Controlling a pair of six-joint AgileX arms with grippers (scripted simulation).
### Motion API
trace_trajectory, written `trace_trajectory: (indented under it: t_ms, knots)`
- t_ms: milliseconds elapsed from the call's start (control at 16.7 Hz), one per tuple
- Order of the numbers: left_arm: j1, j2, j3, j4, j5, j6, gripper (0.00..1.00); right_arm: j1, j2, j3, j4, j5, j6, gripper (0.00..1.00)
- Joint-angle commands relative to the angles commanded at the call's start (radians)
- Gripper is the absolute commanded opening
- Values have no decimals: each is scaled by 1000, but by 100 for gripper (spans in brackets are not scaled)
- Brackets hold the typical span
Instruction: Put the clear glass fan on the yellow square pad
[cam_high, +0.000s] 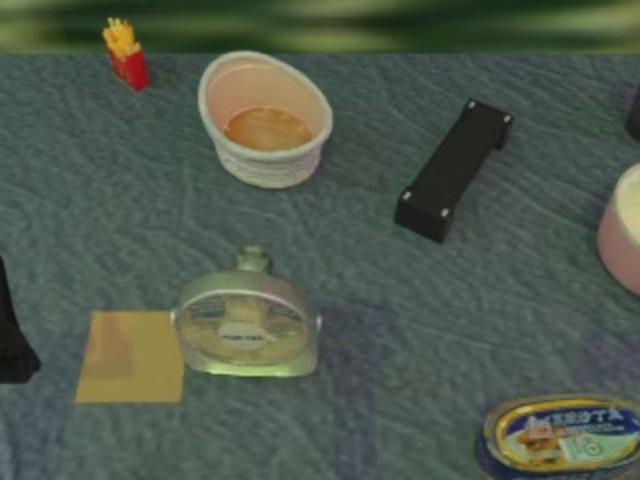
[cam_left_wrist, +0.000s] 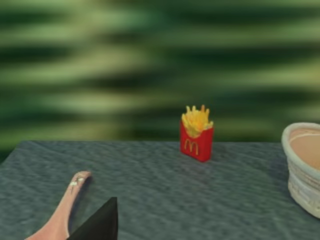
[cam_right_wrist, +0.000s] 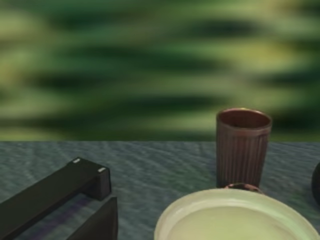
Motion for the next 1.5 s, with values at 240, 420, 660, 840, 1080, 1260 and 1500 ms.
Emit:
trace_trajectory:
  t_ms: [240,420,660,840,1080,1260,1500]
  knots:
    - [-15,31,29,-30,2,23,100,0,0,0,0,0,0,100]
    - [-66,156,148,-140,4,108,100,0,0,0,0,0,0,100]
    - [-169,463,418,-368,3,281,100,0,0,0,0,0,0,100]
    - [-261,751,669,-570,3,434,100,0,0,0,0,0,0,100]
    - [-388,1150,1017,-840,3,643,100,0,0,0,0,0,0,100]
    - [-473,1423,1256,-1025,3,783,100,0,0,0,0,0,0,100]
    - [-561,1708,1501,-1222,2,930,100,0,0,0,0,0,0,100]
